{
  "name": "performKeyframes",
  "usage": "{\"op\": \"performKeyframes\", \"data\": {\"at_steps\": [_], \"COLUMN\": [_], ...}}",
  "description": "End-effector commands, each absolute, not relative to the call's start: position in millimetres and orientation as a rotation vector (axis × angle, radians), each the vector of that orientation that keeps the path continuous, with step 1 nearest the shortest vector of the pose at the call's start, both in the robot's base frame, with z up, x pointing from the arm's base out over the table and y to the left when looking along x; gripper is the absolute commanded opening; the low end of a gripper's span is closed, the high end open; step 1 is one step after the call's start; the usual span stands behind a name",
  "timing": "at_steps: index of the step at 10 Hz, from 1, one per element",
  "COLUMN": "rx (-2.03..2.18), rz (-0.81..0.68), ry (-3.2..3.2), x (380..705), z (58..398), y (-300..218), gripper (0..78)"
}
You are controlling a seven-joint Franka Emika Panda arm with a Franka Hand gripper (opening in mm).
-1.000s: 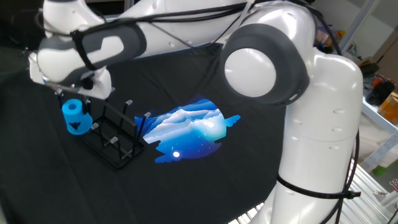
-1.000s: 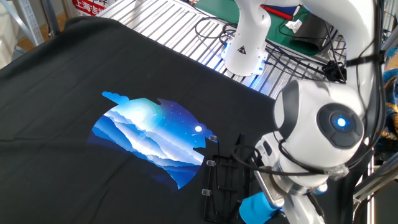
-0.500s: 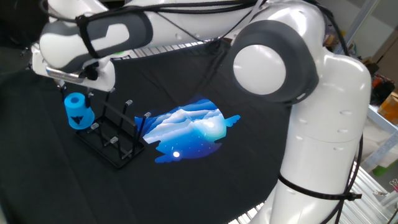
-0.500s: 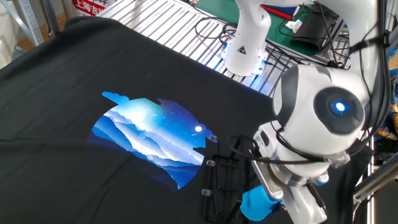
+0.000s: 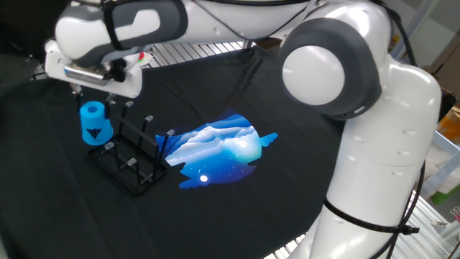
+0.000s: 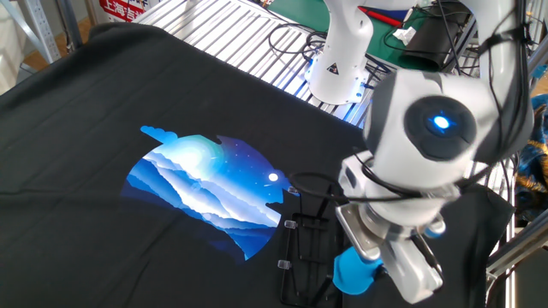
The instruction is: Take the cup off the cup rack
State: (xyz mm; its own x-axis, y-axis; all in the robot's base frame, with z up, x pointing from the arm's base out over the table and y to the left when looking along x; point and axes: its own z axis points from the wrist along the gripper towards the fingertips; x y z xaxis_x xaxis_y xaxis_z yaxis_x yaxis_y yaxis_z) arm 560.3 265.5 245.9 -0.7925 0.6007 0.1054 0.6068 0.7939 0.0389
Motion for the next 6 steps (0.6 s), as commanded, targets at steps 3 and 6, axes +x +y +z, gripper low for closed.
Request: {"op": "performKeyframes", "data": {"at_steps": [3,6], "rx": [-0.915,-0.914], "rz": [-0.164,-0.16], "ry": [-2.863,-2.87], "x": [555.8,553.9], "z": [254.6,253.4], "y": [257.3,259.4], "gripper": [1.2,1.2]}}
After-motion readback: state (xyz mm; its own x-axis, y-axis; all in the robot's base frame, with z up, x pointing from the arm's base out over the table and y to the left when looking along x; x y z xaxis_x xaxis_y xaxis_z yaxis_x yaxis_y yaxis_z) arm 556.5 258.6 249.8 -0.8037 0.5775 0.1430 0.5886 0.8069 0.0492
